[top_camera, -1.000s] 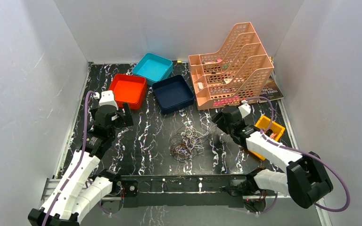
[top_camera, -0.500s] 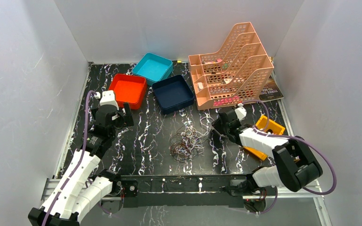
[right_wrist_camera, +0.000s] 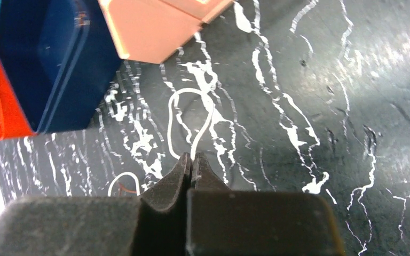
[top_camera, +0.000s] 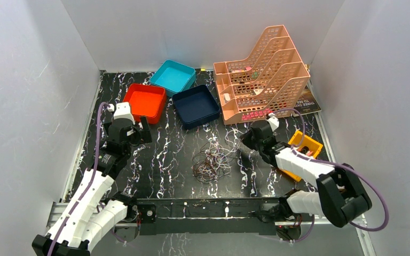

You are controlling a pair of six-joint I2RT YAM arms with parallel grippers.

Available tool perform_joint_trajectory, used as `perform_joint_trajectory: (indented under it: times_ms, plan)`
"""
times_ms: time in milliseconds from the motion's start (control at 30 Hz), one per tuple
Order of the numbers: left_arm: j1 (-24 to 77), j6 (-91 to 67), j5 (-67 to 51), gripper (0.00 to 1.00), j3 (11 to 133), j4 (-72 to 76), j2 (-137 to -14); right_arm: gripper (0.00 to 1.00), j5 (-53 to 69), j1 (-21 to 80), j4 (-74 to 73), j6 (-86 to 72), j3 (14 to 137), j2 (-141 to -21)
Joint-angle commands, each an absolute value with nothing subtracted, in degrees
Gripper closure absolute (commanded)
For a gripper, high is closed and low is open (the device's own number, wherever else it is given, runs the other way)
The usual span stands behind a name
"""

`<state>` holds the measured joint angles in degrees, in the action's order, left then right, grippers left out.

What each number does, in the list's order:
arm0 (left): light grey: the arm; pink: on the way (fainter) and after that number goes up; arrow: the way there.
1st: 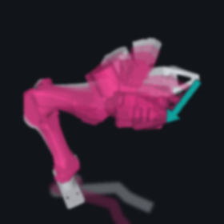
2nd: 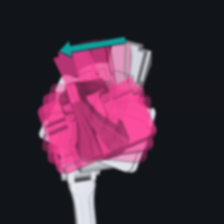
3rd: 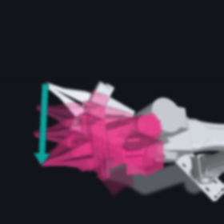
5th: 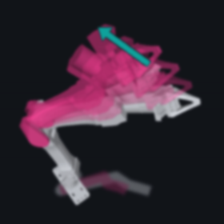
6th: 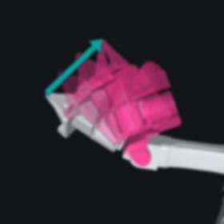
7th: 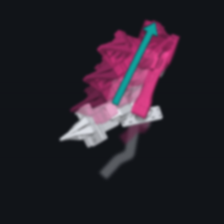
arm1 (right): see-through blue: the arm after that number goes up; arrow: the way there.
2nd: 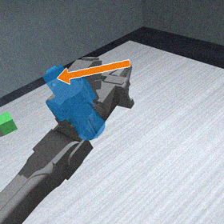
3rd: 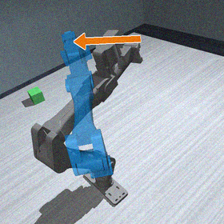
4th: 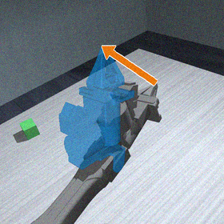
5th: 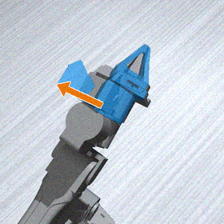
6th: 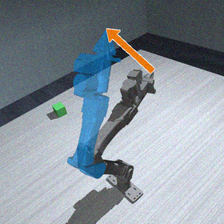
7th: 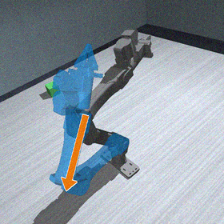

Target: Untangle the cables

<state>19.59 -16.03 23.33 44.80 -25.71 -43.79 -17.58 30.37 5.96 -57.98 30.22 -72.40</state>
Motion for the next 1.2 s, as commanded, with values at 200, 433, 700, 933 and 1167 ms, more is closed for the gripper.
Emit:
perform_joint_trajectory:
  times_ms: [200, 433, 700, 933, 1167]
  plan:
    - [19.25, -16.88, 5.85, 0.02, 43.03, -18.34, -38.59, 1.0, 0.47, 30.15, 13.38, -35.04, 33.13, -57.22]
    - [19.25, -20.24, -2.31, 0.02, 41.48, -9.62, -40.03, 1.0, 10.79, 30.76, 12.79, -31.14, 37.48, -55.5]
    - [20.67, -26.69, -7.75, 0.06, 39.34, -2.62, -44.0, 1.0, 3.2, 32.72, 9.03, -36.85, 43.53, -55.16]
    - [30.45, -26.65, -2.4, 0.05, 34.78, 13.34, -47.82, 1.0, 1.25, 32.72, 8.84, -45.59, 44.33, -55.63]
    - [48.18, -18.03, 8.04, 0.03, 27.15, 37.63, -56.11, 1.0, 1.87, 32.82, 8.34, -47.87, 44.03, -55.48]
